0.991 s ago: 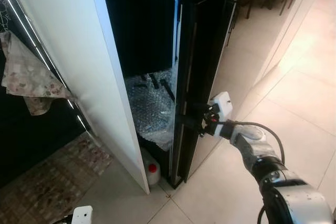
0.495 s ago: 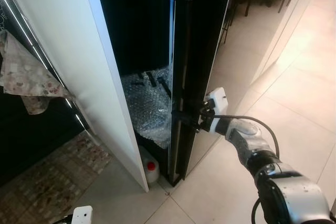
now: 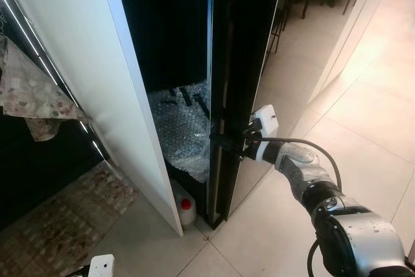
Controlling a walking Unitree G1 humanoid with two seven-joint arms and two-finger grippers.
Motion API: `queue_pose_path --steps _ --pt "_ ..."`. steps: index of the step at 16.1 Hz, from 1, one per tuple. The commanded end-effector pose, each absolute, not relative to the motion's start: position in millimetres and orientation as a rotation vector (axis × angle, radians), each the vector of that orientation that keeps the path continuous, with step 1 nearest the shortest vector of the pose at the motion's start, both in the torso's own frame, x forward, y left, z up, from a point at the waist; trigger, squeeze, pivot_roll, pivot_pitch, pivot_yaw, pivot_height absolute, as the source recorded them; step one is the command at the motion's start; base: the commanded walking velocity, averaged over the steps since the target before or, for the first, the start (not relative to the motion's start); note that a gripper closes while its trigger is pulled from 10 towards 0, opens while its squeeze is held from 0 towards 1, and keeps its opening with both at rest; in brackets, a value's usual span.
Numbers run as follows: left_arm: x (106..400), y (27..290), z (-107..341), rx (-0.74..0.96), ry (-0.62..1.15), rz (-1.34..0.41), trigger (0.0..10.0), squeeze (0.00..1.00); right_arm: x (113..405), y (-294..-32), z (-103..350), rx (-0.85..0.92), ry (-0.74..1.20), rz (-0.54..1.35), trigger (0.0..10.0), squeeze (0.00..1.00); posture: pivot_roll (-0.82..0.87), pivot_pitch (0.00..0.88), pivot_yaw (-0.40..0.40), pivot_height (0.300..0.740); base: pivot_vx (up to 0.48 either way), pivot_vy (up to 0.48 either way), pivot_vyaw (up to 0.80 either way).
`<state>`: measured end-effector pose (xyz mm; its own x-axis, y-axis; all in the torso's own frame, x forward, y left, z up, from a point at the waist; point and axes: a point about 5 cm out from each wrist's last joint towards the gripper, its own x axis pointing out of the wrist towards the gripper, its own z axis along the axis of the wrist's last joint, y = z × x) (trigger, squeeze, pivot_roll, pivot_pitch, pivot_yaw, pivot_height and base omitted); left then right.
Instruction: Restocking fridge
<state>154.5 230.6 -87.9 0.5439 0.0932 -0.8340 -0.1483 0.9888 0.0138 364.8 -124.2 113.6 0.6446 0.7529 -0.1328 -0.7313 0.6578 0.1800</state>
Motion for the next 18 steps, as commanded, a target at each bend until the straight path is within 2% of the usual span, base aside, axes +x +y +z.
queue_pose_path --steps 1,5,9,13,15,17,18 --pt "150.7 230.8 -89.5 -0.059 0.997 0.146 10.0 0.00 370.8 -118.8 126.8 0.097 0.131 0.835 10.0 0.00 -0.10 0.065 0.012 0.740 0.000 0.000 0.00" --pt "150.4 229.7 -89.9 -0.060 1.001 0.139 10.0 0.00 361.4 -128.2 117.3 0.072 0.062 0.808 10.0 0.00 -0.13 0.073 0.011 0.740 0.000 0.000 0.00" --pt "149.3 228.5 -90.6 -0.060 1.009 0.128 10.0 0.00 333.3 -142.0 83.5 0.110 0.043 0.707 10.0 0.00 -0.13 0.069 -0.001 0.740 0.000 0.000 0.00" --pt "147.7 229.4 -91.1 -0.057 1.014 0.134 10.0 0.00 275.8 -156.4 51.1 0.152 0.065 0.592 10.0 0.00 -0.13 0.061 -0.008 0.740 0.000 0.000 0.00" --pt "147.7 229.5 -91.0 -0.051 1.015 0.127 10.0 0.00 262.8 -170.2 27.4 0.153 0.151 0.480 10.0 0.00 -0.14 0.054 -0.007 0.740 0.000 0.000 0.00" --pt "148.0 229.1 -91.0 -0.048 1.016 0.124 10.0 0.00 228.7 -193.0 -36.7 0.156 0.503 0.253 10.0 0.00 -0.14 0.043 -0.005 0.740 0.000 0.000 0.00" --pt "148.0 229.0 -91.0 -0.047 1.015 0.124 10.0 0.00 219.4 -196.2 -46.9 0.134 0.582 0.204 10.0 0.00 -0.13 0.041 -0.005 0.740 0.000 0.000 0.00"
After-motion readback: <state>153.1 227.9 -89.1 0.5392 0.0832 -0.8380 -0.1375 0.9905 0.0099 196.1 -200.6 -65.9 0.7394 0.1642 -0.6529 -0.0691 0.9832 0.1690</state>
